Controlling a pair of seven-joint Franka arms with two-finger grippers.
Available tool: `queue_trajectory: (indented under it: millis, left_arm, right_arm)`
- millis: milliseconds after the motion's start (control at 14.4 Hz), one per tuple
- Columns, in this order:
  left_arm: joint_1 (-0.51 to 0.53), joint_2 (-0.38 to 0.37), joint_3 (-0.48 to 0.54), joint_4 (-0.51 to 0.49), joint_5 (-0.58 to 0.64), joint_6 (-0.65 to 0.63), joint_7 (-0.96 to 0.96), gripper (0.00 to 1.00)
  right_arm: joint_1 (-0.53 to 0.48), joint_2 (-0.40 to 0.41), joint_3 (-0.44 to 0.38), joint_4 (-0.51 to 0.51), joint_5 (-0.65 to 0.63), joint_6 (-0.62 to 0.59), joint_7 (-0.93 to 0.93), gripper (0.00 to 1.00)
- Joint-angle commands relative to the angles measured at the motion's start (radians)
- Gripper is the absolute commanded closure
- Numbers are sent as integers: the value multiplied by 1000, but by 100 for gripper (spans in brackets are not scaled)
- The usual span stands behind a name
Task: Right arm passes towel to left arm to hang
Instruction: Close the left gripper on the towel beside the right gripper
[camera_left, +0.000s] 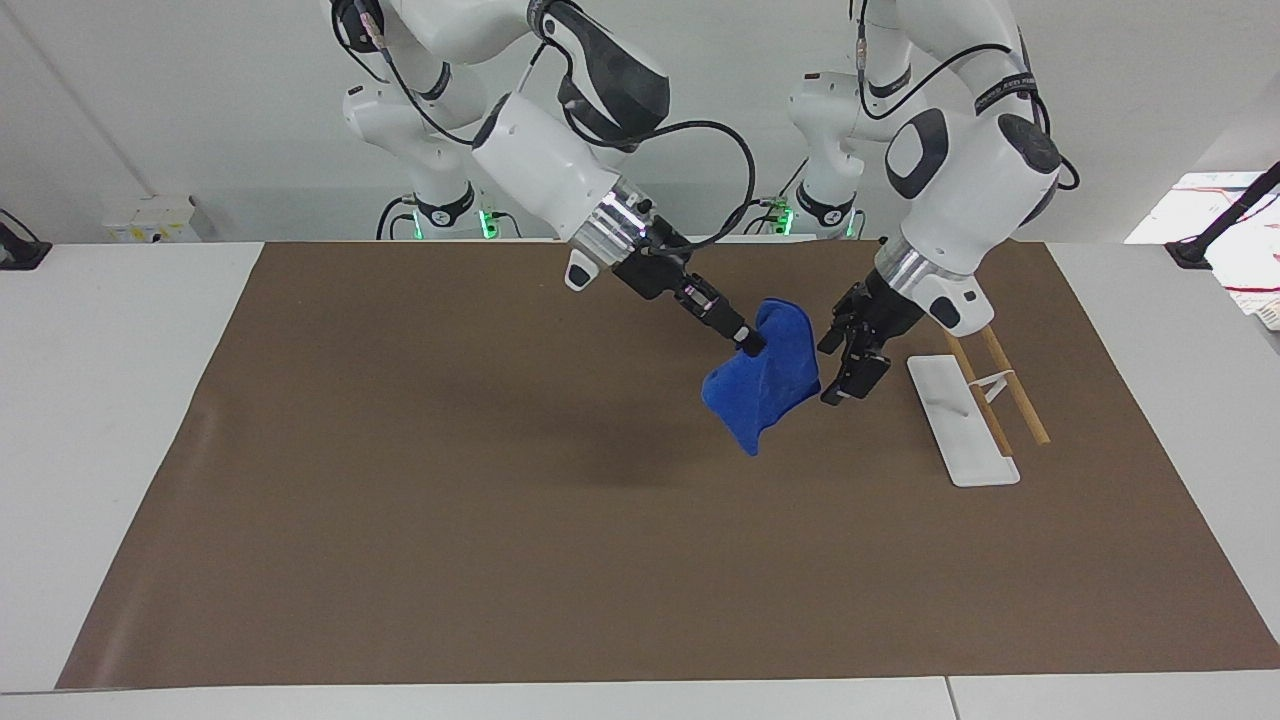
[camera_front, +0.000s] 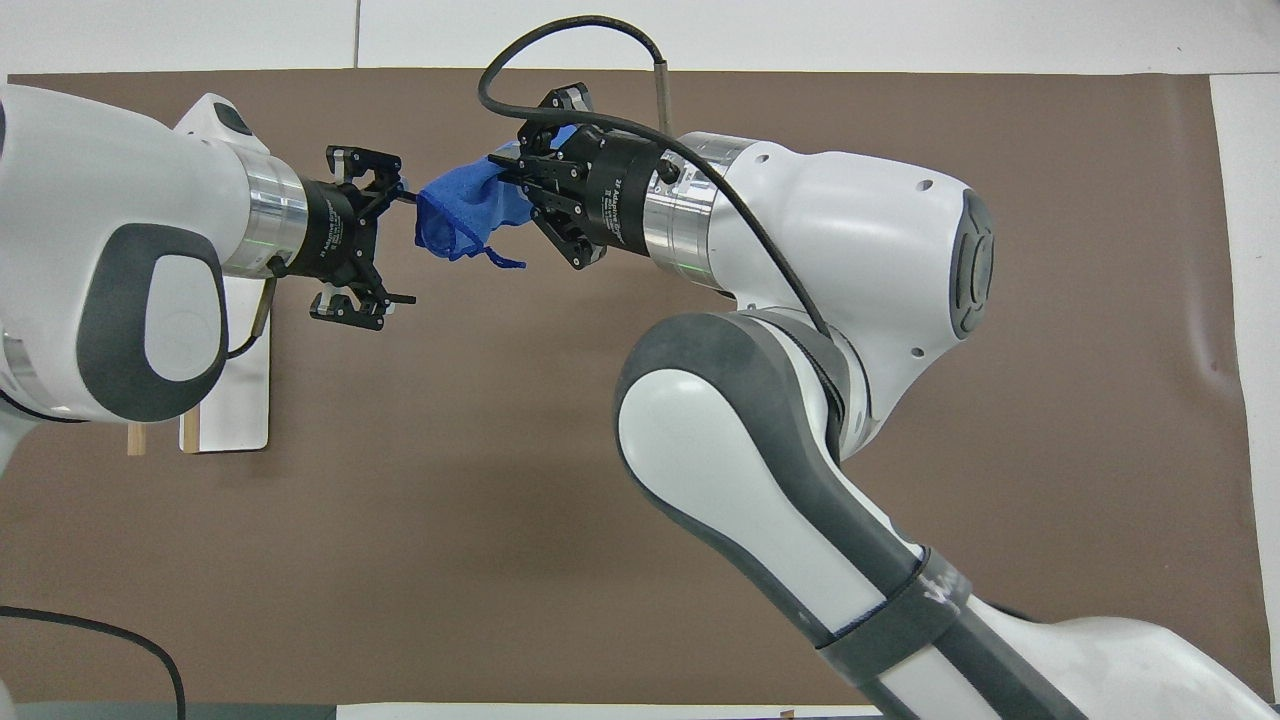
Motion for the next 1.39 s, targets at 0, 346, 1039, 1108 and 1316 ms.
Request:
queue_trajectory:
  millis: [0,346,1039,1108,1316]
  left_arm:
    - [-15,11,12,-13,-52,64,-94,0]
    - [-16,16,14,0,-88,113,-171,100]
    - [-4,13,14,7,-86,135,-166,100]
    - [-3,13,15,4,-86,135,-162,100]
    - [4,13,23,4,-76,138,-148,100]
  right_arm:
    - [4,13,3,17,12,19,-6,100]
    - [3,13,3,15,12,19,-9,100]
    - [4,13,3,15,12,19,-10,100]
    - [4,13,3,15,10,19,-12,100]
    - [1,13,3,15,9,19,-12,100]
